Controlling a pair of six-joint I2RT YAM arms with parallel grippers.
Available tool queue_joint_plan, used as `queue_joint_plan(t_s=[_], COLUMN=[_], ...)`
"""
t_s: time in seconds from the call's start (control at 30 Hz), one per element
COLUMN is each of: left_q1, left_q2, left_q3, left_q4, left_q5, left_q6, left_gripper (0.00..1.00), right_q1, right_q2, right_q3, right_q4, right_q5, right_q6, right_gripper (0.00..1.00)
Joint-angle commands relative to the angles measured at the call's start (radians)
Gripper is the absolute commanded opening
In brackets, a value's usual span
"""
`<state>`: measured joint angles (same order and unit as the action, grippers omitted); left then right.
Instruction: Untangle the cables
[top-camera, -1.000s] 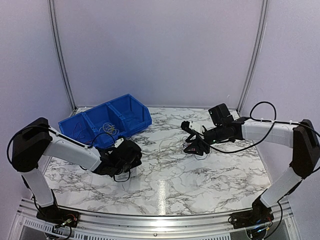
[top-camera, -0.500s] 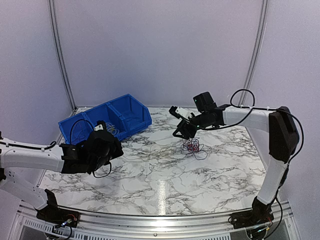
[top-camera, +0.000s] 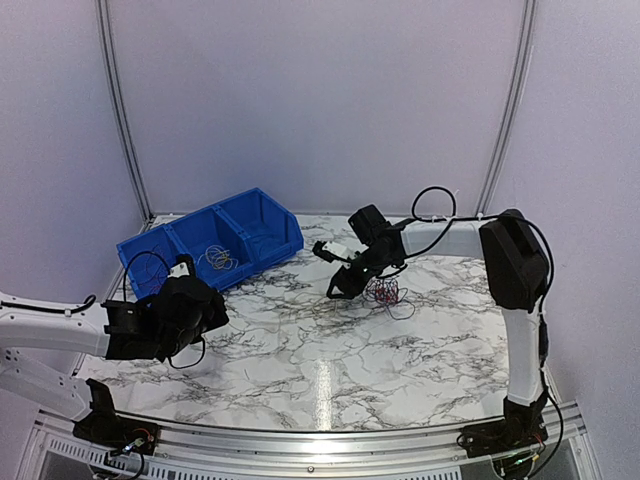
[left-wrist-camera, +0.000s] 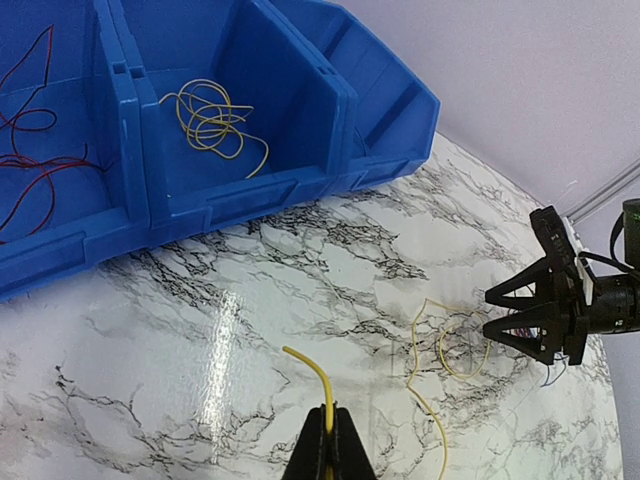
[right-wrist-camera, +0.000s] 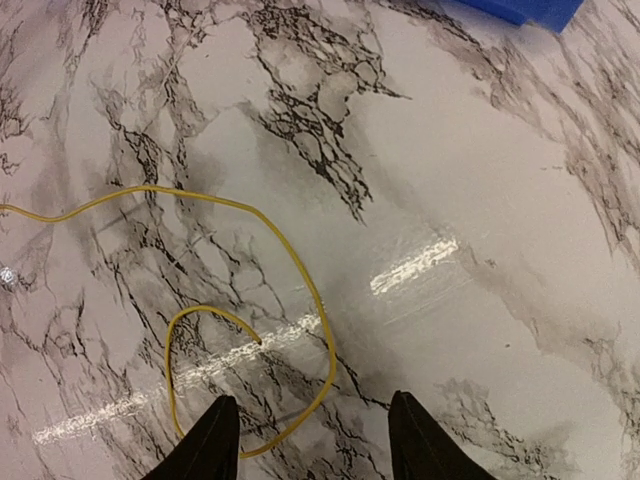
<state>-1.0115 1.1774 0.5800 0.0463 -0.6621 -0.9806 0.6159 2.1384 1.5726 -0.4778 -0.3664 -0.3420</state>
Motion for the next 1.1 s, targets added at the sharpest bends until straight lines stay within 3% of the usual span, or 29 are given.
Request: queue_joint_plan(t_s=[0.0,0.17,0.37,0.5,0.7,0.8,1.07], left_q1=[-0.006,-0.007,-0.007,-0.007,-0.007,-0.007,-0.007], left_q2=[-0.019,-0.010,-0.034,-0.124,-0.327,-0.401,-0.413], left_q3=[-0.004,0.004,0.044,0.125,0.335,0.473,0.768], left_q4=[-0.028,-0.029,-0.045,-0.173,-0.369,-0.443,-0.488], left_q5=[-0.035,-0.037,-0.025,-0.054,-0.189,-0.282,-0.381], left_q6=[0.003,0.011,0.041,0.129,0.325,0.421,0.630], left_gripper=[0.00,0.00,0.00,0.00,0.00,0.00,0.00], right_q1=[0.011,0.019,0.032,0.032,0.030,0.019,-0.002], right_q2=[0.004,0.040,0.080,0.101,0.133,0.133,0.133], right_q3=[0.003,0.005,0.024,0.025,-0.008,-0.021,-0.028], right_q4=[-0.020,-0.045,-0.045,-0.044,-0.047,-0.042,-0.039], right_q5=[0.067,0.002,0.104,0.174,0.214,0.196,0.179], right_q6=[0.049,0.047,0.062,0.060,0.037,0.038,0.033], right_gripper=[0.50,0.43,0.31,0.16,0.14,0.00,0.00])
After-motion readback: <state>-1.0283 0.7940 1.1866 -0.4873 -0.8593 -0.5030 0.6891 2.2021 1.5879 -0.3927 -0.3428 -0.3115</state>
